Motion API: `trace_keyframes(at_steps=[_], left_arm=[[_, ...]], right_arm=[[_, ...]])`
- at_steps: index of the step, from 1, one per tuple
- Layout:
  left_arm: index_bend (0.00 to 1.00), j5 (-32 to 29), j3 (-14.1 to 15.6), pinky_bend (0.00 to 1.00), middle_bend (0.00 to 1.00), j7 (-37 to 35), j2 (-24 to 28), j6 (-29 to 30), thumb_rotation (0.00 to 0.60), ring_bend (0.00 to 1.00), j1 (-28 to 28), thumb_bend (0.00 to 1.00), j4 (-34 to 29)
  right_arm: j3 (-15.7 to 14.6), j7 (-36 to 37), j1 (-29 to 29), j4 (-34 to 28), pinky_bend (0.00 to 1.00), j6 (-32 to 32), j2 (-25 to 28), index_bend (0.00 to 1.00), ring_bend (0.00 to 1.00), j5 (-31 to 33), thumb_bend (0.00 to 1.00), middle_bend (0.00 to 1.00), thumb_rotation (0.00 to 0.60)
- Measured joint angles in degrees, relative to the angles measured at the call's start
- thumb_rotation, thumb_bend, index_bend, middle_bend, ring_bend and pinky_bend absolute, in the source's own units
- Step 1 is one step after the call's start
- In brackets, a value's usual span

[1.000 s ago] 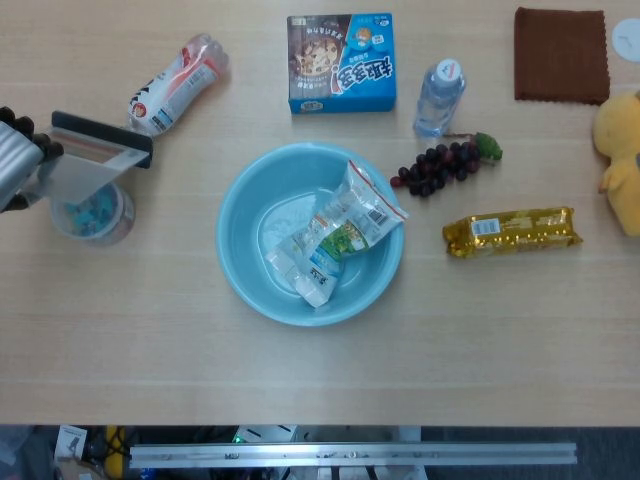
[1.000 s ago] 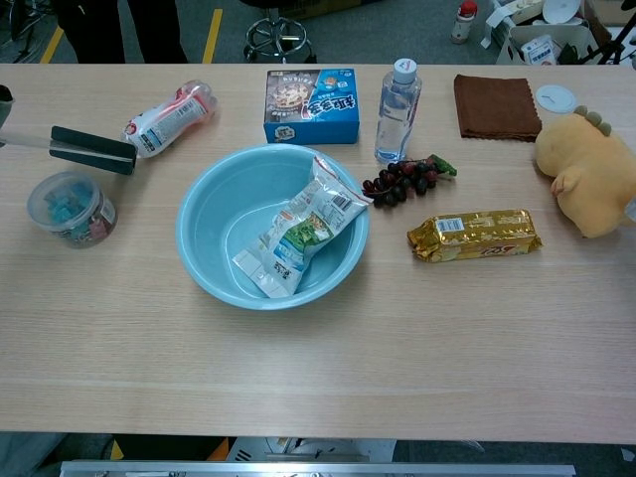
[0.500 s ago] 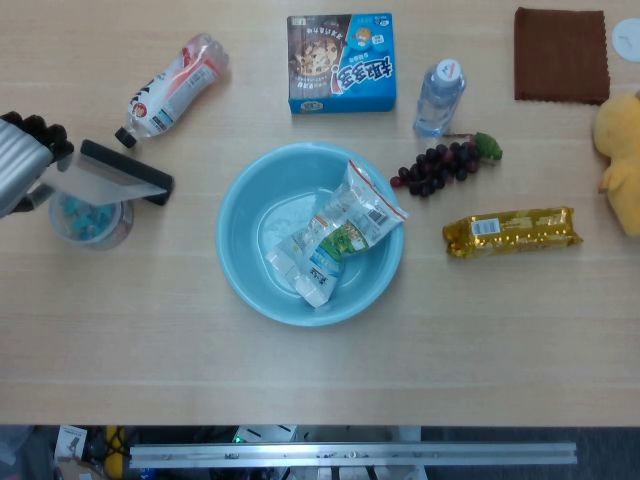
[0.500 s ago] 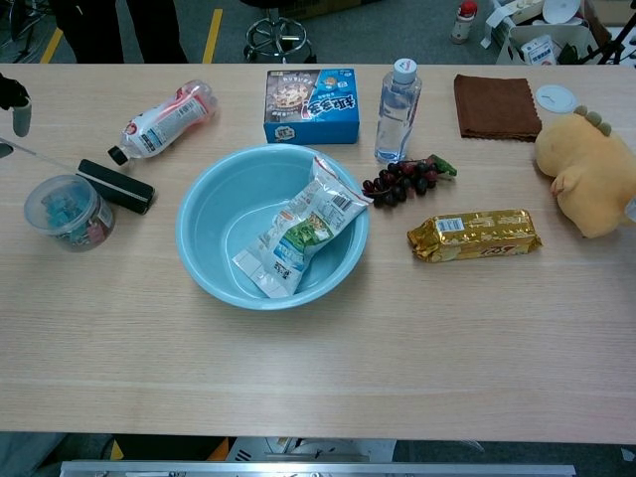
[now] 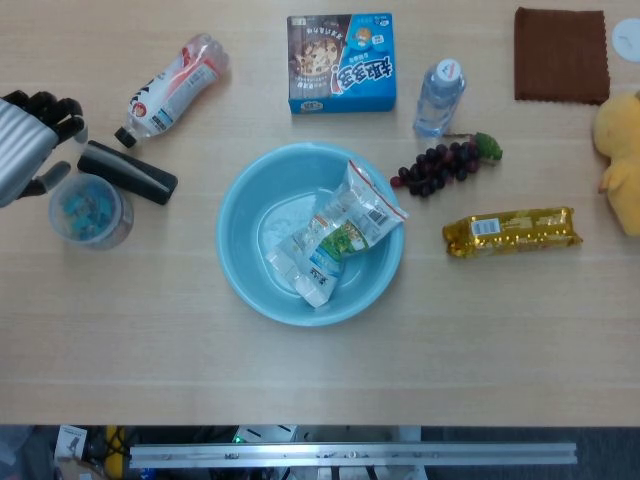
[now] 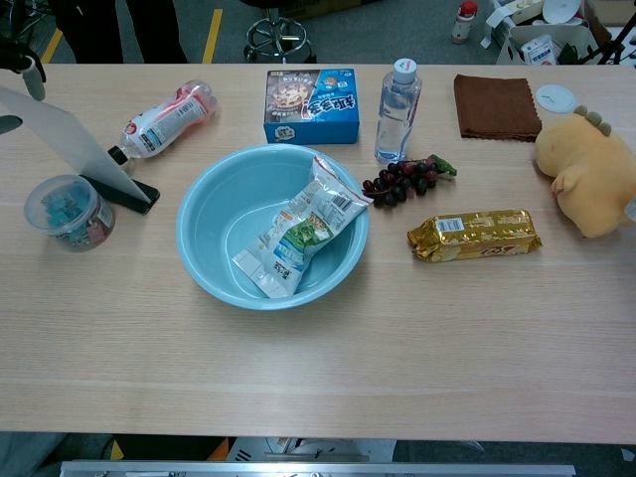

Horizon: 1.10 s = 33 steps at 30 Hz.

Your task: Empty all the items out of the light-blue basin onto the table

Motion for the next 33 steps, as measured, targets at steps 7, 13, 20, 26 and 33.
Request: trace_keyframes(at_steps=[7, 13, 20, 26, 33], left_arm=[[0.31, -1.04, -1.48, 0.48, 0.25, 0.83, -0.39, 0.62, 0.6, 0.28, 0.01, 0.31, -1.05], [0.29, -1.82, -2.47, 0.48, 0.24, 0.51, 0.23, 2.55, 0.6, 0.27, 0.85, 0.31, -2.1], [0.29, -2.73, -3.47, 0.48, 0.24, -0.58, 1.83, 5.01, 0.6, 0.27, 2.3, 0.31, -5.62], [0.29, -4.29, -4.38, 0.48, 0.25, 1.07, 3.14, 7.3, 0.6, 0.27, 4.57, 0.31, -10.21], [0.29, -5.01, -4.75, 0.48, 0.26, 3.93, 4.75, 10.39, 0.6, 0.27, 7.75, 0.31, -16.71]], right_arm=[[-0.01, 0.68, -0.38, 0.27, 0.51, 0.19, 0.43, 0.12, 0.31, -0.09, 0.29, 0.3, 0.6], [-0.02, 1.2, -0.42, 0.62, 0.51, 0.0, 0.38, 0.12, 0.31, -0.36, 0.29, 0.3, 0.6], [-0.25, 0.93, -0.03, 0.59, 0.51, -0.71, 0.27, 0.12, 0.31, -1.54, 0.29, 0.3, 0.6], [-1.14, -0.25, 0.51, -0.07, 0.51, -1.92, 0.46, 0.12, 0.31, -4.36, 0.29, 0.3, 0.6], [-1.89, -1.94, 1.4, -1.23, 0.51, -3.01, 0.49, 0.13, 0.31, -6.84, 0.29, 0.3, 0.6]])
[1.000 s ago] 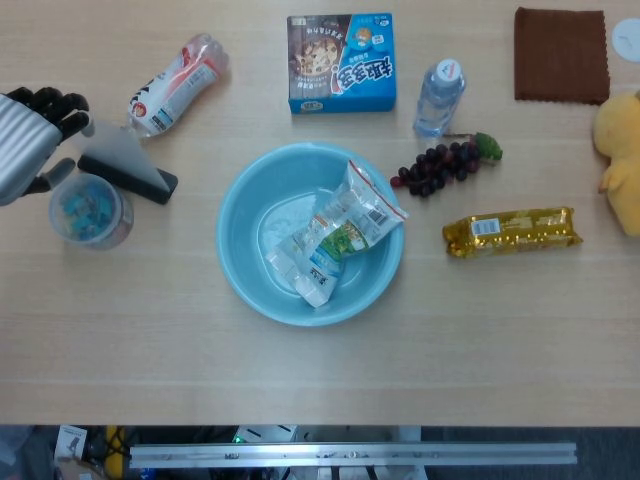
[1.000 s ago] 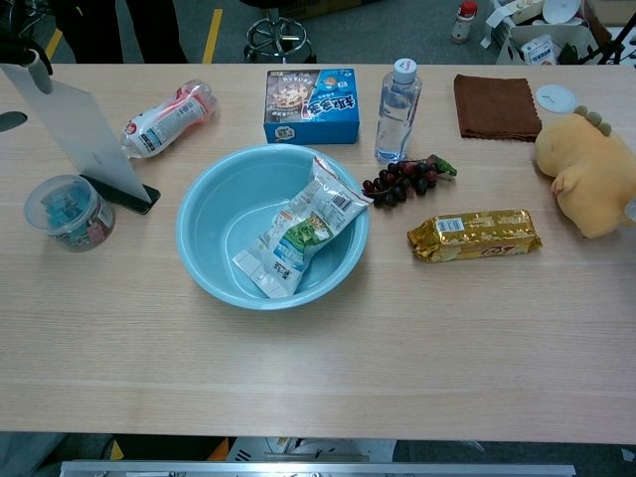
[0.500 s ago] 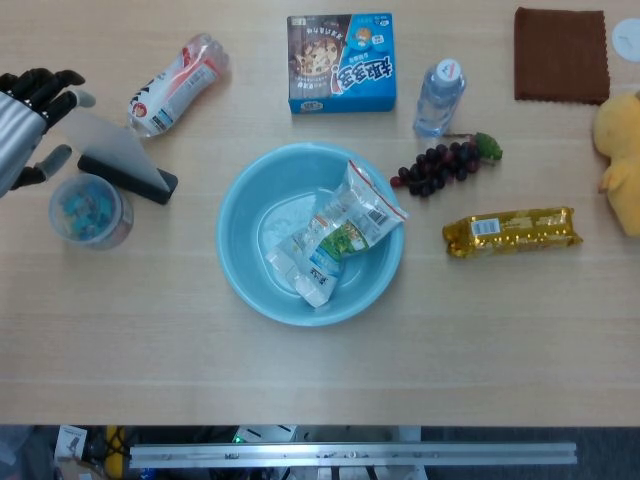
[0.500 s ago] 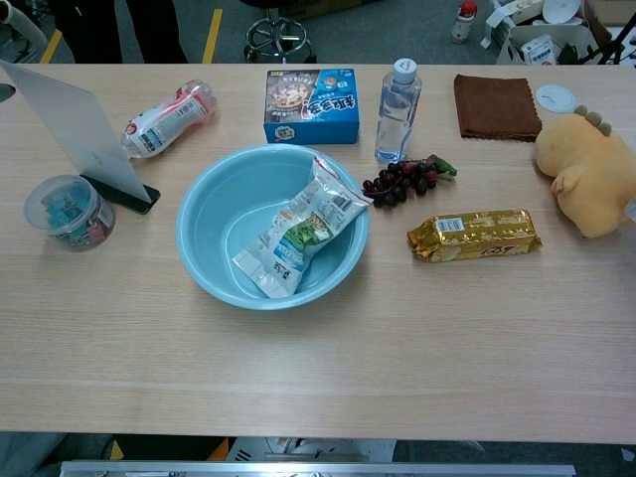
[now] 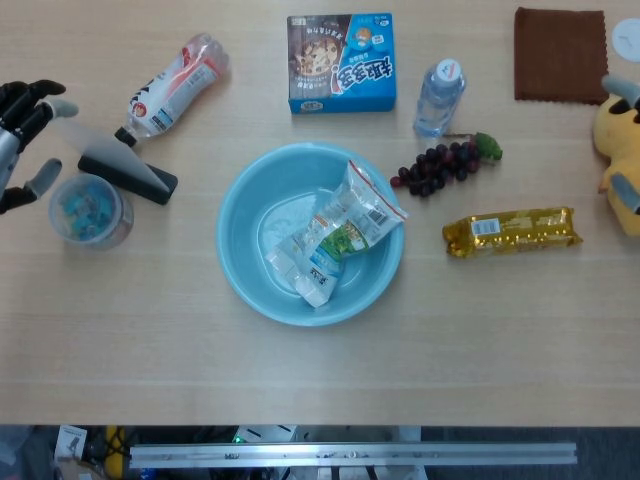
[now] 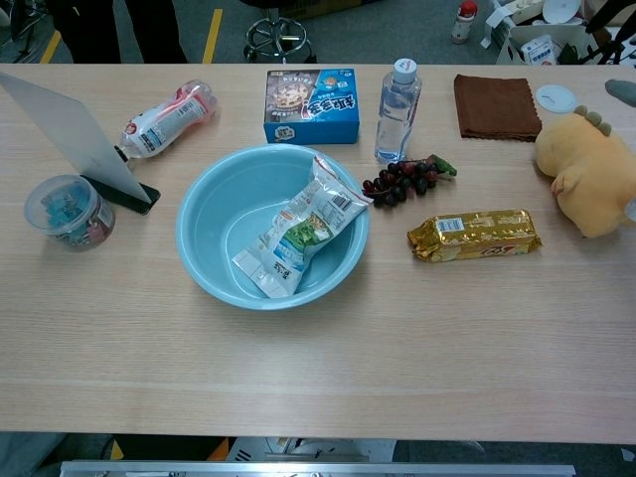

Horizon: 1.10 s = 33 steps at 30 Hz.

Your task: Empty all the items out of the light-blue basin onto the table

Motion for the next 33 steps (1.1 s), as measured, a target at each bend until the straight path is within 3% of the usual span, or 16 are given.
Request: trace_keyframes(at_steps=[16, 33], left_arm=[[0.29, -1.63, -1.21, 0.48, 0.27, 9.27, 2.83, 2.9, 0.6, 0.27, 4.99, 0.31, -9.83], [0.35, 0.62, 3.67, 0.48, 0.35, 11.46, 7.26, -4.52, 0.6, 0.29, 7.01, 0.31, -14.44]], right_arm=[[-0.42, -7.45, 6.97, -1.65, 0.51, -7.67, -3.66, 0.17, 0.31, -3.5, 0.26, 0.3, 0.6], [0.66, -13.85, 13.78, -1.59, 0.51, -11.96, -9.54, 0.17, 0.31, 2.45, 0.23, 0.3, 0.6]])
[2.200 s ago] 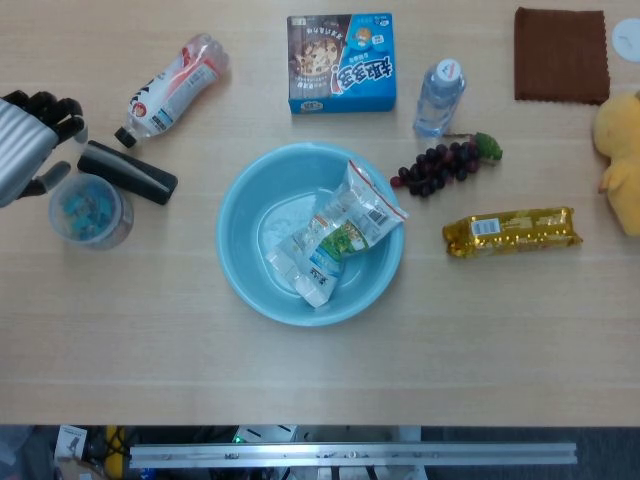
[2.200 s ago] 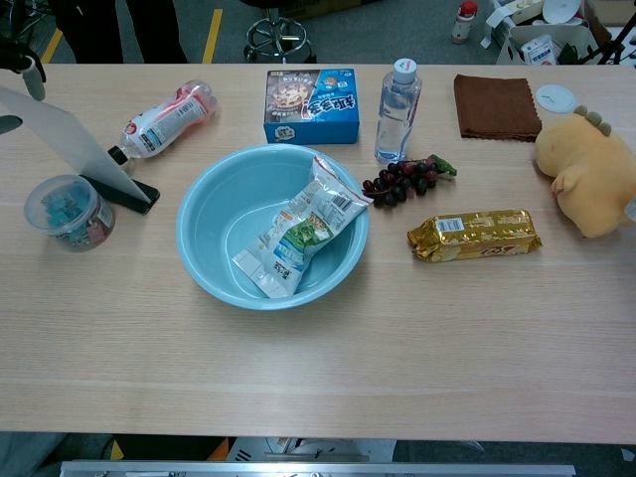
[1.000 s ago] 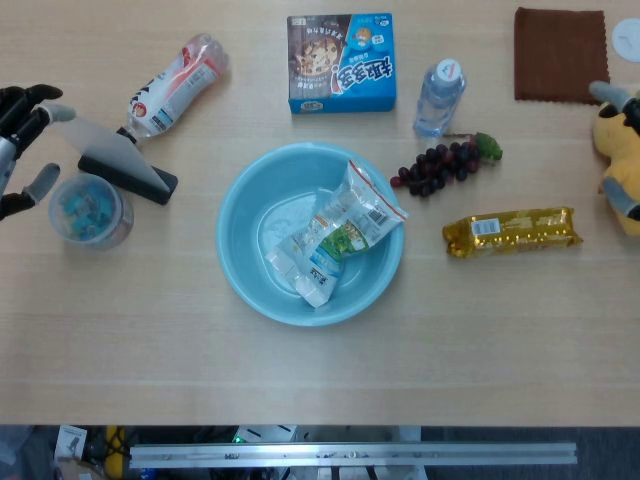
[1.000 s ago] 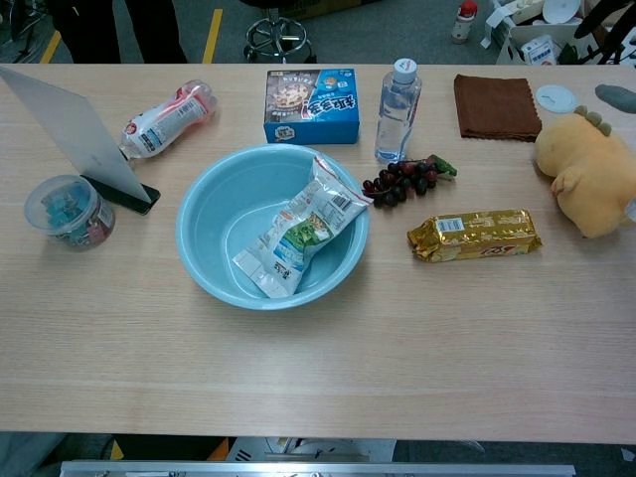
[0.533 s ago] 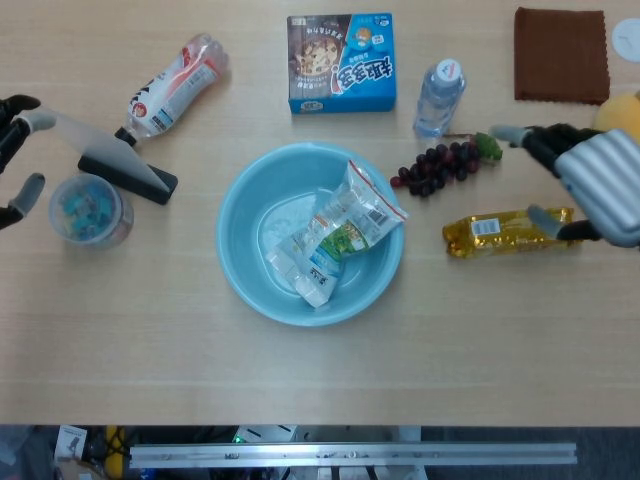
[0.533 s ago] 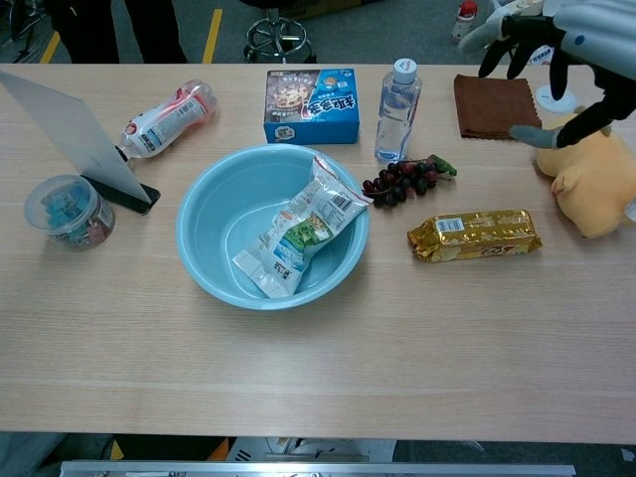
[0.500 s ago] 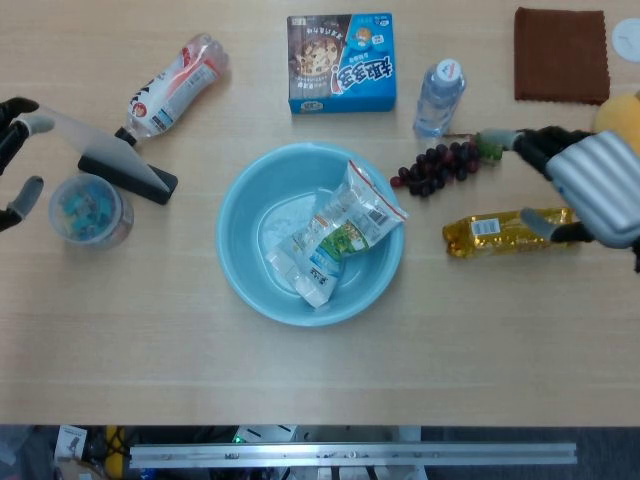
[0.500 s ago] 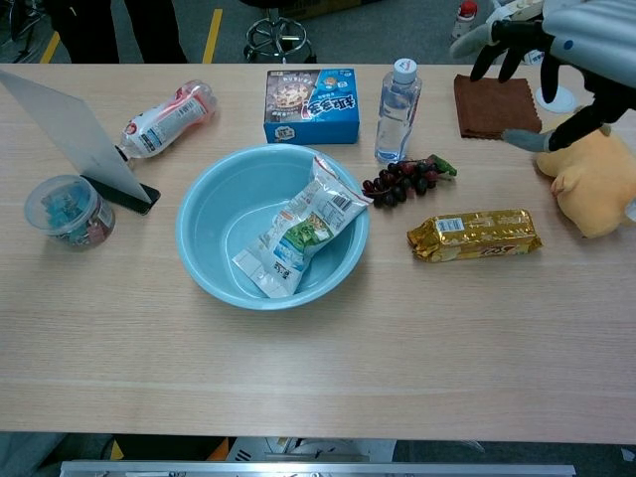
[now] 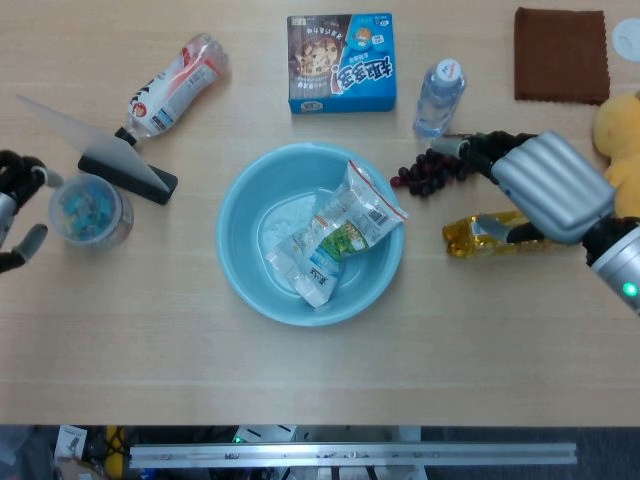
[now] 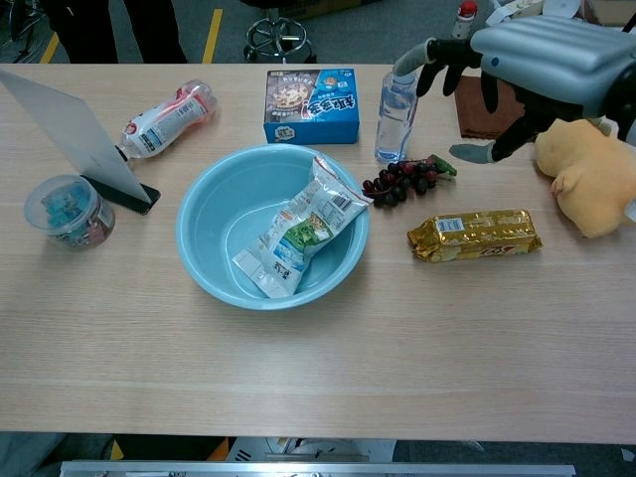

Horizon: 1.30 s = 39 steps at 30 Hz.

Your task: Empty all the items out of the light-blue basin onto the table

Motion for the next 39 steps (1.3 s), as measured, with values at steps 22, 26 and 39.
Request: trace_keyframes(at_steps=[22, 26, 39], left_arm=[[0.33, 5.04, 4.95, 0.46, 0.37, 0.88, -3.11, -20.22, 0.6, 0.3, -7.1, 0.31, -2.55], [0.32, 5.14, 4.8, 0.46, 0.36, 0.03, -5.15, -22.65, 0.6, 0.3, -8.82, 0.31, -1.91], [0.25, -2.46, 2.33, 0.45, 0.31, 0.81, -9.27, -29.14, 0.6, 0.3, -12.02, 0.31, 0.93]], right_arm=[[-0.29, 4.45, -1.46, -0.33, 0.51, 3.79, 3.39, 0.17, 0.31, 0.64, 0.23, 0.3, 0.6], [-0.53, 5.56, -2.19, -0.36, 0.51, 4.64, 4.16, 0.17, 0.31, -0.11, 0.23, 0.3, 0.6], [-1.03, 8.75, -4.02, -0.14, 0.51, 6.35, 6.06, 0.17, 0.31, -2.1, 0.23, 0.3, 0.6]])
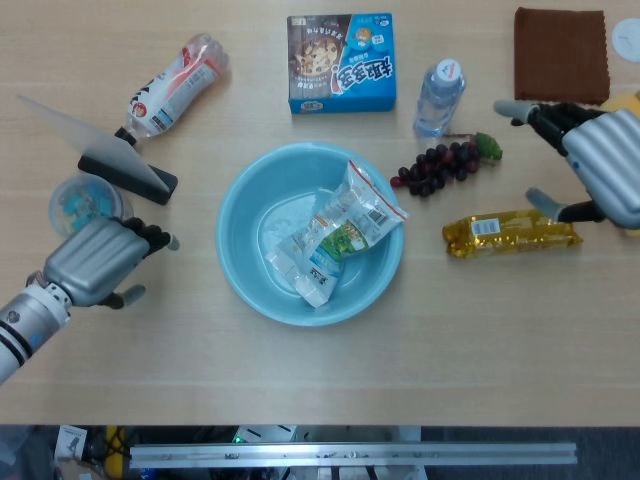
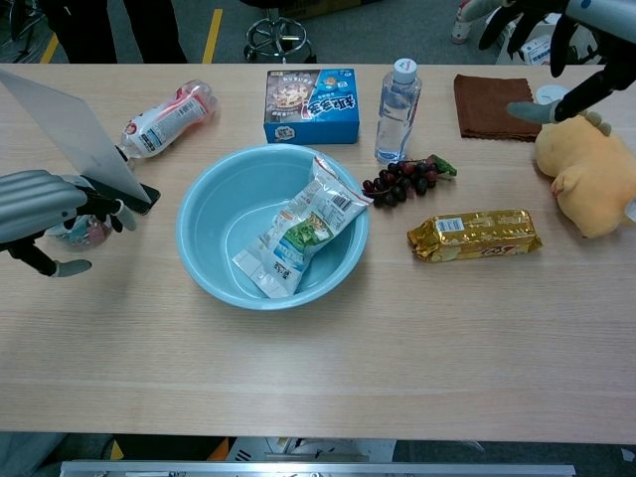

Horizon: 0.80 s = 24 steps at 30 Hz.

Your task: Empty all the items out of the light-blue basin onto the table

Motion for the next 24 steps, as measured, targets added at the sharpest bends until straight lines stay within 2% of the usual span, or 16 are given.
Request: trace_keyframes(at_steps=[10, 24], left_arm=[[0.24, -5.08, -1.39, 0.45, 0.31, -0.14, -2.72, -3.55, 0.6, 0.3, -1.64, 0.31, 2.43], [0.24, -6.03, -2.67, 0.45, 0.3, -4.54, -5.76, -6.0, 0.6, 0.3, -4.86, 0.31, 2.22]], right_arm=[[-0.28, 1.07, -0.83, 0.29, 0.51, 0.55, 0.54, 0.17, 0.31, -0.53, 0.23, 0.3, 0.6], [-0.46, 1.97, -1.68, 1.11, 0.51, 1.1, 0.56, 0.17, 0.31, -0.31, 0.23, 0.3, 0.6]])
